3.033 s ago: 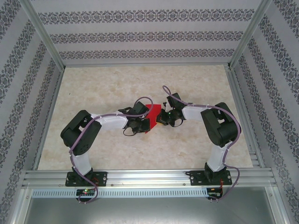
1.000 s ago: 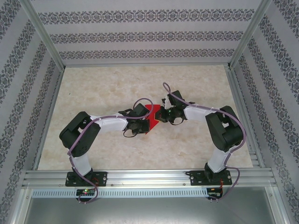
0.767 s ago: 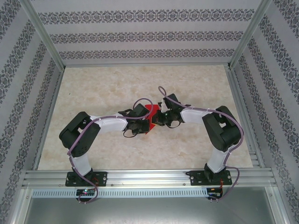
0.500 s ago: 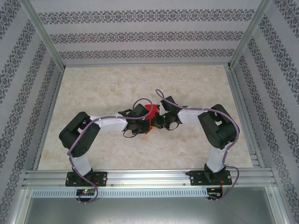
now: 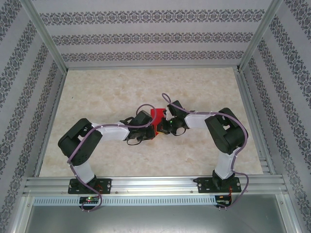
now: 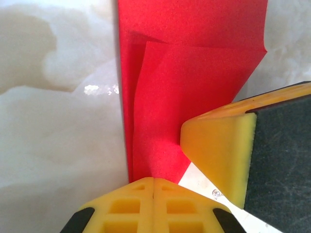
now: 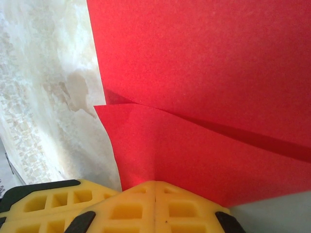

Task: Fold a paper plane with a square sheet of paper (pick it up from the middle)
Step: Third fold the triangle at the center of the table.

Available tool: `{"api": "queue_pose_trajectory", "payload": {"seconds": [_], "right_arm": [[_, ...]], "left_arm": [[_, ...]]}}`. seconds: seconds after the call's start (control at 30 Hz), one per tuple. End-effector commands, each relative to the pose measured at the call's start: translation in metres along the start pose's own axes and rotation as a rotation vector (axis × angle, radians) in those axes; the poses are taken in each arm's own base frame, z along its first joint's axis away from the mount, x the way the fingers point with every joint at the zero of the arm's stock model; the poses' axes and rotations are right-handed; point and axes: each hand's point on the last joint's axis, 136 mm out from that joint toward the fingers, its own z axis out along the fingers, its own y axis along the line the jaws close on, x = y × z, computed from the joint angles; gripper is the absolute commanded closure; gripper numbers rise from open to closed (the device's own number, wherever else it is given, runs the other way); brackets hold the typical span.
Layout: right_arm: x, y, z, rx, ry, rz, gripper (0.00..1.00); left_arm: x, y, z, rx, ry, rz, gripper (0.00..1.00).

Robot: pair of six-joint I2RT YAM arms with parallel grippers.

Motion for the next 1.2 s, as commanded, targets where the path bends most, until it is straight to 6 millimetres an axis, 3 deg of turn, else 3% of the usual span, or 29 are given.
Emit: {"api": "queue_pose_trajectory", "payload": {"seconds": [0.0,0.57,0.77,0.97,1.17], "right_arm": [[0.006,-0.025,0.006,0.071,0.005,0.042,1.00],[0.003,-0.024,0.002,0.062,-0.007,0.046,1.00],[0.002,-0.024,0.001,0.062,-0.011,0.050,1.00],[0.001,-0.023,-0.001,0.054,-0.009,0.051,1.00],[-0.002,-0.005,-0.009,-0.003,-0.026,0.009,1.00]], "left_arm": [[-0.002,-0.015,0.000,0.091,-0.026,-0.011,1.00],[-0.008,-0.022,-0.020,0.139,-0.089,0.020,1.00],[-0.004,-0.024,-0.009,0.159,-0.058,0.009,1.00],[0.005,-0.017,0.001,0.137,-0.010,0.003,1.00],[0.018,0.008,0.004,0.047,0.024,-0.014,1.00]]}}
